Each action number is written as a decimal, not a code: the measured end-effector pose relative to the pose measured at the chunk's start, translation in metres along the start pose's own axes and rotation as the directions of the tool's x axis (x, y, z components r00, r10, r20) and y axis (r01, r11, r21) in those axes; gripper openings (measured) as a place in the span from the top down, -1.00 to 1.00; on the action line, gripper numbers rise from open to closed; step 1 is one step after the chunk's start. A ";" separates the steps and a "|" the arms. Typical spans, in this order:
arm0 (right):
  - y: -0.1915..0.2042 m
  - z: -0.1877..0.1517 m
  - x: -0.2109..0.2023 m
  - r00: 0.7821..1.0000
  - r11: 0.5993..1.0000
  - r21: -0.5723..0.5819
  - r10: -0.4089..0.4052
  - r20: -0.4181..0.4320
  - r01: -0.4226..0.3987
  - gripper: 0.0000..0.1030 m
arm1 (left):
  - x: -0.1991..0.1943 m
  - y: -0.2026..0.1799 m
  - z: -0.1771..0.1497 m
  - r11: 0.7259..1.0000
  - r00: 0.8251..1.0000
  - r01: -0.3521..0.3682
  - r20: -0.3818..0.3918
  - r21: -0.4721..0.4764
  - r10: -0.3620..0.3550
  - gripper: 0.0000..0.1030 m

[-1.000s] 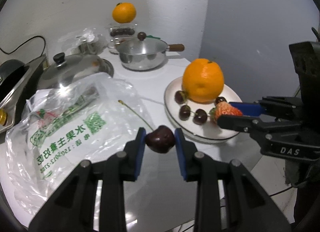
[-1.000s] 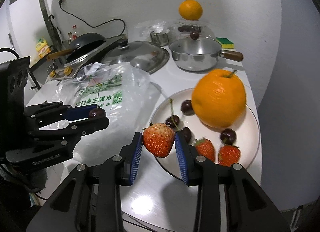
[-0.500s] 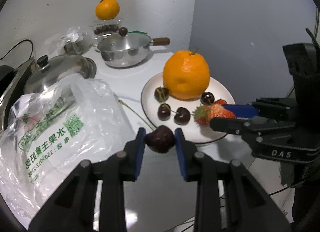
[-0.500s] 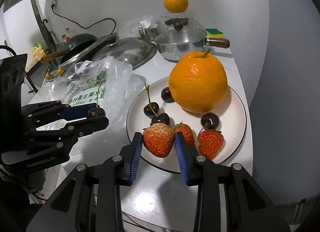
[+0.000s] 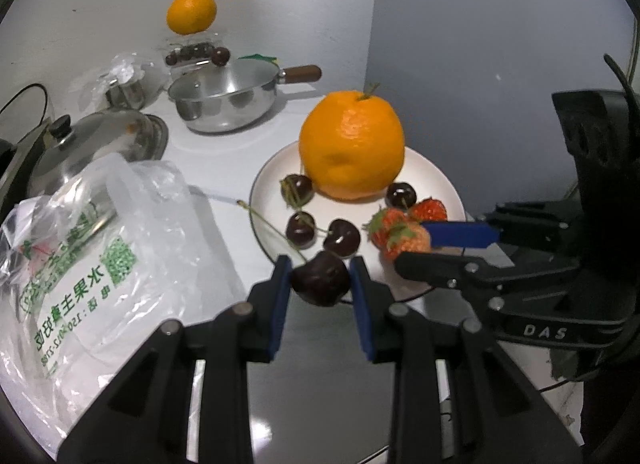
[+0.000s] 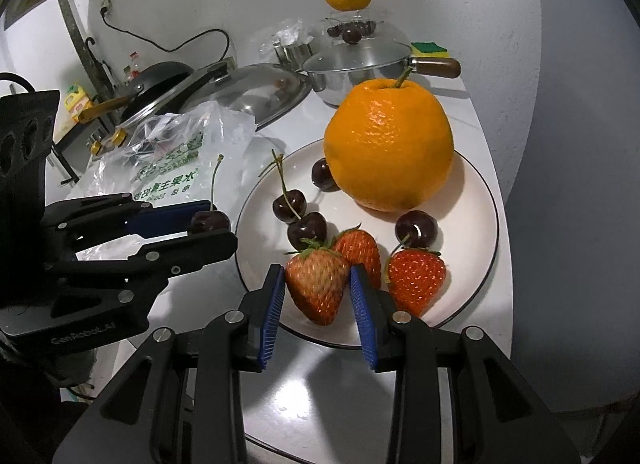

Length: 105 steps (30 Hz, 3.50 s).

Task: Organize fruits

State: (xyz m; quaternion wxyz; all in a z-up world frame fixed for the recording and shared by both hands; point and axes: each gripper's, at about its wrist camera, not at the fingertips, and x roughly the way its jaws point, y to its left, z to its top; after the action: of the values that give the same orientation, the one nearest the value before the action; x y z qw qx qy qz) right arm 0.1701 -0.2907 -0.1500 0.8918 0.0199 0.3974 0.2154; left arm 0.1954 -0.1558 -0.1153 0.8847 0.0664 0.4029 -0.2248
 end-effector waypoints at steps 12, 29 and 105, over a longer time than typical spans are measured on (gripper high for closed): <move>-0.006 -0.002 0.001 1.000 1.000 0.002 0.007 -0.010 -0.007 0.31 | 0.016 -0.007 0.003 0.999 0.999 0.032 -0.016 0.009 -0.032 0.41; -0.006 -0.003 0.000 1.000 1.000 0.001 0.002 -0.013 -0.002 0.31 | 0.021 -0.012 0.005 0.998 0.998 0.057 -0.031 0.015 -0.056 0.38; 0.101 0.009 -0.100 0.948 0.968 -0.039 -0.234 0.215 0.248 -0.41 | -0.155 0.057 -0.044 0.970 0.963 -0.174 0.175 -0.169 0.203 -0.45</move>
State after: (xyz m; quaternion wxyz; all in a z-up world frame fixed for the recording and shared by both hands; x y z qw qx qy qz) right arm 0.0808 -0.2378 -0.0529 0.9484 -0.0356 0.2936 0.1144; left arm 0.1016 -0.0388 -0.0333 0.9391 0.0151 0.3241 -0.1132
